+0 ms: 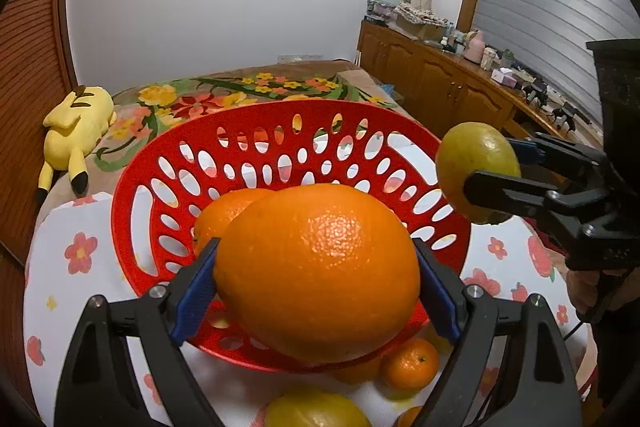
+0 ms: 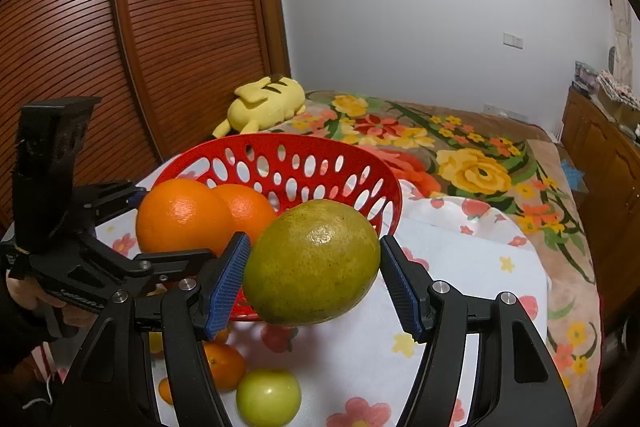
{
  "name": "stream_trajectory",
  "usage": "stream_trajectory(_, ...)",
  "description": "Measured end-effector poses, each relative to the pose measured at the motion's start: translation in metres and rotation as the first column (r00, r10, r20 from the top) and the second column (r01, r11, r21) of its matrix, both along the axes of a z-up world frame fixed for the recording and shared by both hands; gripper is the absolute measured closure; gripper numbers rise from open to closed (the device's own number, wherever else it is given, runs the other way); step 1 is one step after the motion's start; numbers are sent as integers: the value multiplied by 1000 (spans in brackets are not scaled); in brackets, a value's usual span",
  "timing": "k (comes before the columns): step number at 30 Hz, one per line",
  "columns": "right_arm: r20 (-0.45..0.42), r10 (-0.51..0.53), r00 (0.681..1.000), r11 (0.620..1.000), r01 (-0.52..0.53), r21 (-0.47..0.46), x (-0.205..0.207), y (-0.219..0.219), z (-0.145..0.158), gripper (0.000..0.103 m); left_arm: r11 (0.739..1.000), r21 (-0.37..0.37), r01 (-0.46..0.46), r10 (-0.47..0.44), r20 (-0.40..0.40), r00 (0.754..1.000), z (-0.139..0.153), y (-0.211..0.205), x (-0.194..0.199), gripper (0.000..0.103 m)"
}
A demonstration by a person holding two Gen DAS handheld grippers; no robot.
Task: Organize fruits
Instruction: 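Carry the large orange and green pomelo over the red basket with both grippers, then open both grippers to release the orange and pomelo into the basket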
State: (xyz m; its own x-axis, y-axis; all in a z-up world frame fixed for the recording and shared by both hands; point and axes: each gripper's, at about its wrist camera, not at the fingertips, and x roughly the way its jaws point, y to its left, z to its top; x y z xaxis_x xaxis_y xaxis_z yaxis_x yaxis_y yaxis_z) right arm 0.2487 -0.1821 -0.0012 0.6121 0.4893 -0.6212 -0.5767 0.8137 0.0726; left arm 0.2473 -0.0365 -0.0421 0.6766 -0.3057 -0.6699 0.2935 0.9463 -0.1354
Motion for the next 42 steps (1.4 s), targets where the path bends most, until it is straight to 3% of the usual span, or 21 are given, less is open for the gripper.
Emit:
stream_trajectory(10, 1, 1, 1000, 1000, -1, 0, 1, 0, 0, 36, 1000, 4, -24, 24, -20, 1000, 0, 5, 12, 14)
stream_trajectory(13, 0, 3, 1000, 1000, -3, 8, 1, -1, 2, 36, 999, 7, -51, 50, 70, 996, 17, 9, 7, 13)
stream_trajectory(19, 3, 7, 1000, 1000, -7, 13, 1, 2, 4, 36, 998, -4, -60, 60, 97, 993, 33, 15, 7, 12)
stream_trajectory(42, -4, -2, 1000, 1000, 2, -28, 22, 17, -2, 36, 996, -34, -87, 90, 86, 992, 20, 43, -10, 12)
